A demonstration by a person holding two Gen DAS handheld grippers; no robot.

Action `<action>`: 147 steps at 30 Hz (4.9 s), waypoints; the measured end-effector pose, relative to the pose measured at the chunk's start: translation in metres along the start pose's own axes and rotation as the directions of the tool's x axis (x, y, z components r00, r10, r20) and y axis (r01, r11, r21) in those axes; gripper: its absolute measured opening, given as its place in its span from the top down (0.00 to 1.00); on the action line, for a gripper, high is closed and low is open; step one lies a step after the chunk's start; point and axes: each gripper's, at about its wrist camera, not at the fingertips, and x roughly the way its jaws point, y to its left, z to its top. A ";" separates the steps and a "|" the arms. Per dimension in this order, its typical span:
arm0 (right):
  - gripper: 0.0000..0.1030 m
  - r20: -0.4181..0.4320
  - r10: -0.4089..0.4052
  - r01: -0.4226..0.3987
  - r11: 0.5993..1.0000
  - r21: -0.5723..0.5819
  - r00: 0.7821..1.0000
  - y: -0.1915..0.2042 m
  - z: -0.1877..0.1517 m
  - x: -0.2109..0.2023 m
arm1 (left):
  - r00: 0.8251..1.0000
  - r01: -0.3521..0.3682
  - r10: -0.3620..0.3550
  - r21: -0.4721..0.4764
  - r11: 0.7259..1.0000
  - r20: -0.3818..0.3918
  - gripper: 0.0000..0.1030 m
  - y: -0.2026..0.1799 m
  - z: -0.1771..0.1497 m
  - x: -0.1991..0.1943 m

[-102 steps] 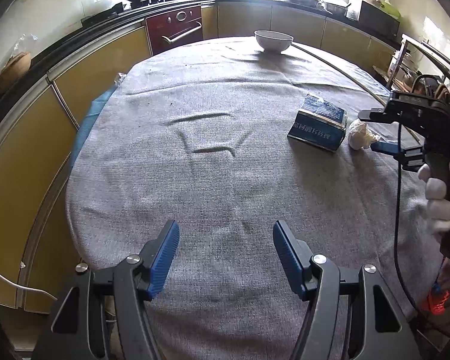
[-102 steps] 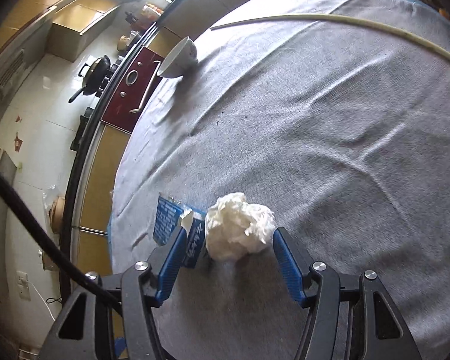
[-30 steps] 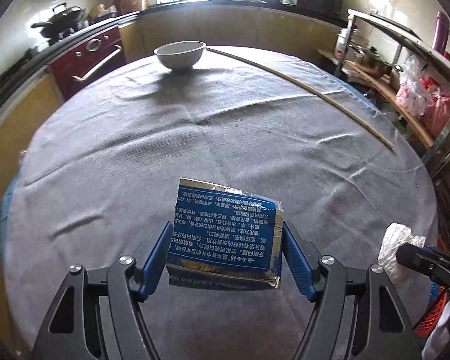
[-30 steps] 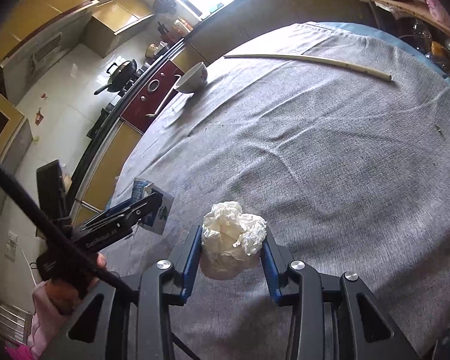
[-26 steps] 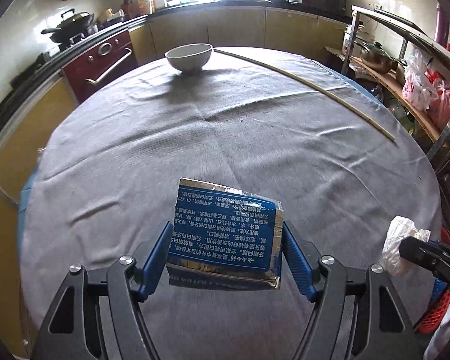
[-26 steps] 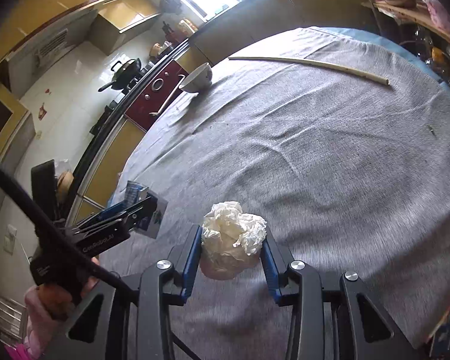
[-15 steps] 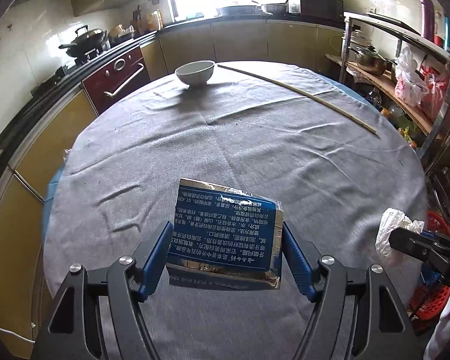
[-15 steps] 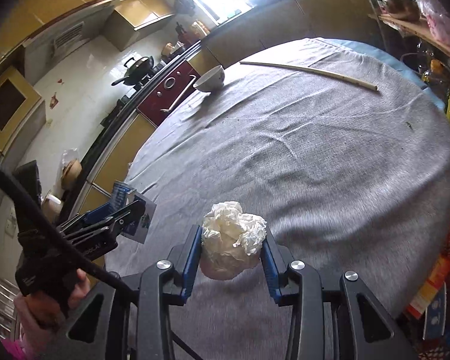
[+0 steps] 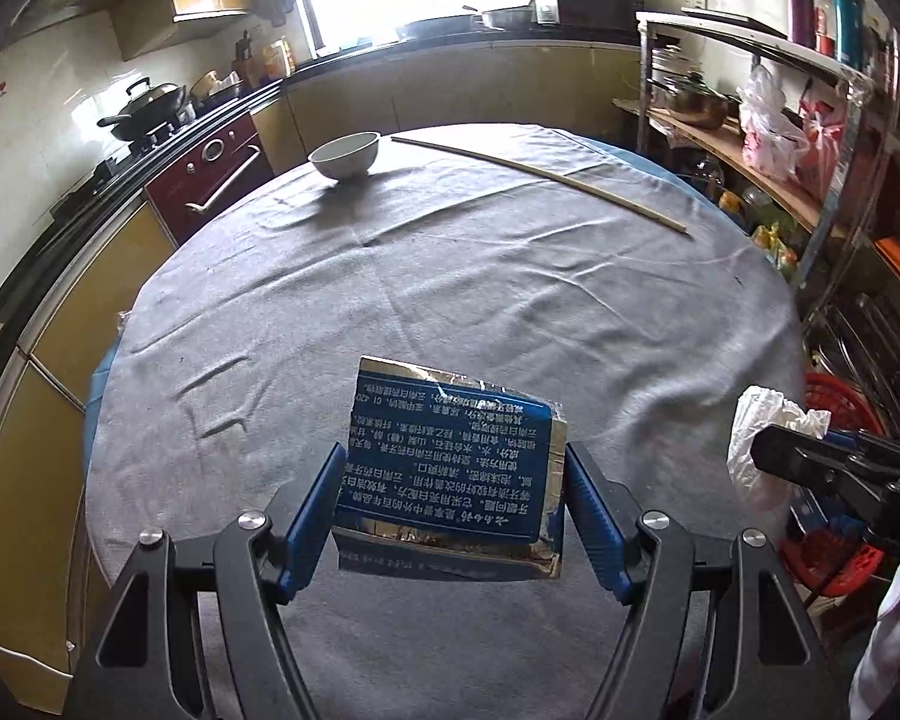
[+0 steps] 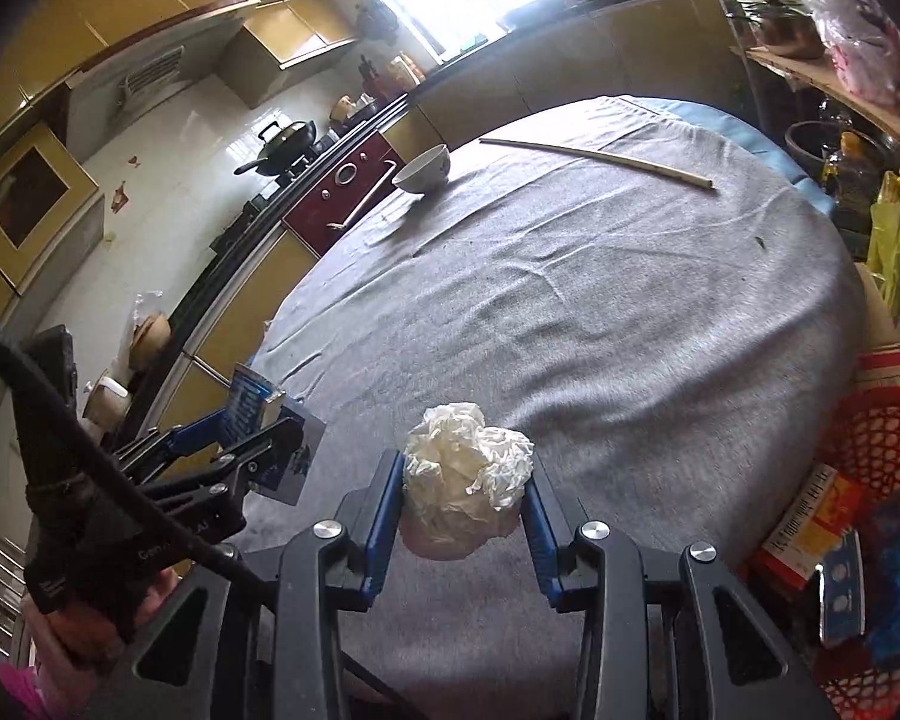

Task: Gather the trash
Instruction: 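Carry the white tissue and dark blue box over to the red basket, then open the right tool over the basket while the left tool releases the dark blue box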

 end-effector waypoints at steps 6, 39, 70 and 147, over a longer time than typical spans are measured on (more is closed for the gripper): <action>0.60 0.005 -0.008 0.008 1.000 0.016 1.000 -0.009 -0.005 -0.010 | 1.000 0.015 -0.015 0.030 0.999 -0.005 0.29 -0.017 -0.002 -0.003; 0.60 0.029 -0.054 0.050 0.991 0.127 0.998 -0.062 -0.015 -0.038 | 0.997 0.076 -0.073 0.170 0.983 -0.023 0.28 -0.074 -0.004 -0.001; 0.60 0.106 -0.142 0.109 0.956 0.272 0.984 -0.125 -0.033 -0.096 | 0.990 0.129 -0.144 0.365 0.922 0.013 0.28 -0.162 0.012 -0.017; 0.51 0.106 -0.286 0.216 0.877 0.430 0.952 -0.184 -0.034 -0.129 | 0.883 0.407 -0.469 0.480 0.777 0.010 0.24 -0.233 0.016 -0.037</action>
